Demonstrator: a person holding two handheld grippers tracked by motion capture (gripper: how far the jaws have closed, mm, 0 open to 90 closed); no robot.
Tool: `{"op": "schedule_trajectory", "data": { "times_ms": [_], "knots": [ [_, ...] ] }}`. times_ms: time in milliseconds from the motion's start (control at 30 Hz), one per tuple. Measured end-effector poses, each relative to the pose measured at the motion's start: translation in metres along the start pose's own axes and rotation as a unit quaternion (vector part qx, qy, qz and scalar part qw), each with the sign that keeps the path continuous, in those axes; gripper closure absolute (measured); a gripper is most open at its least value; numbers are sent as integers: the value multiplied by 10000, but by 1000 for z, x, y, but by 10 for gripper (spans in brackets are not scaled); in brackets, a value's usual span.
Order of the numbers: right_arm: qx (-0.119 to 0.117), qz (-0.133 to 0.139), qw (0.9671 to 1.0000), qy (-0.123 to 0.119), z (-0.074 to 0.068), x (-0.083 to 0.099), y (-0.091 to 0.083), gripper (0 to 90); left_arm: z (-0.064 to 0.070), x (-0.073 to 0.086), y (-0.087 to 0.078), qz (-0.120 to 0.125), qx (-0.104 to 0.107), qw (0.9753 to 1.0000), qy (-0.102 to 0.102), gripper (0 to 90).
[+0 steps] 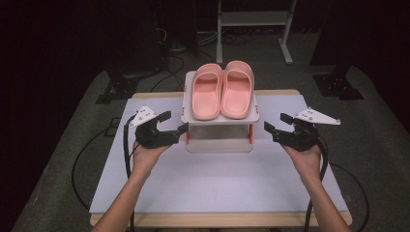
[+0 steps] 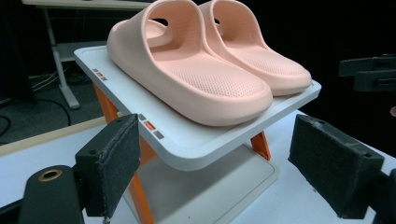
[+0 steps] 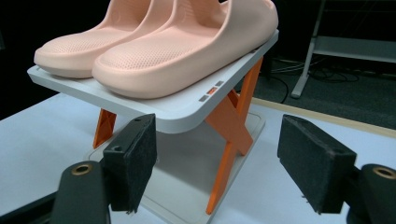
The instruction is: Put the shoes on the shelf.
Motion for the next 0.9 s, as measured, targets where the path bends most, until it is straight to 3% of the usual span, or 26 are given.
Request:
{"op": "schedule_trajectory", "data": {
  "times_ms": [900],
  "knots": [
    [54, 13, 10000, 63, 3, 28, -14, 265, -2, 22, -26, 144, -166, 9997, -63, 123]
  ]
}}
Point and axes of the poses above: each handheld gripper's, and its own axes: y roughly forward along the jaws, x roughly out of its underside, z roughly to its right, the point moved 8 cm from there along y, roughly forward along the jaws, and after that the axes turned 3 degrees about y, right-handed, at the moved point
